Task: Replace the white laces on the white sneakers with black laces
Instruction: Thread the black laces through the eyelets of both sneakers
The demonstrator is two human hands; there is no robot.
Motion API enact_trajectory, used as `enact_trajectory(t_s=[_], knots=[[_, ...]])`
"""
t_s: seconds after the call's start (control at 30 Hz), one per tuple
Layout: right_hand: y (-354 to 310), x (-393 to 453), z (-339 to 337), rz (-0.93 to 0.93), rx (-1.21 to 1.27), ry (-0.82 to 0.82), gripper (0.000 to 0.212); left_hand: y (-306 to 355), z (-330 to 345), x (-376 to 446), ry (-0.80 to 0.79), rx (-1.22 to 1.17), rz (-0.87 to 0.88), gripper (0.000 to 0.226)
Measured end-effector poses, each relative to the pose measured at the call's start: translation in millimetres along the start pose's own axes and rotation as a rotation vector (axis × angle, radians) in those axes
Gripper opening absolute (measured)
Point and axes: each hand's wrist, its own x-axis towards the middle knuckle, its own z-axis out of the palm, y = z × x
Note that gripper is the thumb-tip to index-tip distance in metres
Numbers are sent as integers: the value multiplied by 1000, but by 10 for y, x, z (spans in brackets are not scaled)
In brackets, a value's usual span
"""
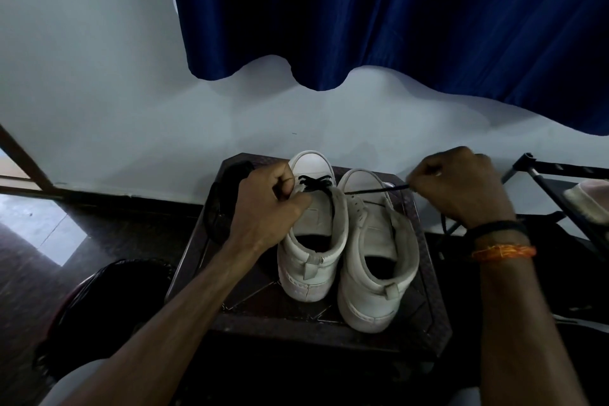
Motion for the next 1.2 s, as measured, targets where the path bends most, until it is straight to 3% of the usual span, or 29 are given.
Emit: enact_trajectory(t_s=[0.13,0.23,0.43,0.63,0.77,0.9,1.2], knots=[[-199,-47,65,-160,192,-228,26,13,8,3,-5,8,-2,36],[-326,-71,209,-295,170,-301,23,22,10,-7,-3,12,2,38],[-376,-87,377,-283,141,-228,15,9,9,-7,11,0,-5,34],[-366,-94,287,-154,254,-177,27,18,19,-12,35,8,-16,36],[-378,-100,290,-194,353,-201,7,27,18,-18,42,2,-26,37],[-367,-119,257,-212,457,-241,21,18,18,-27,44,3,-30,38],[-404,-83,306,-195,313,-53,35,7,7,-25,36,9,-20,33]])
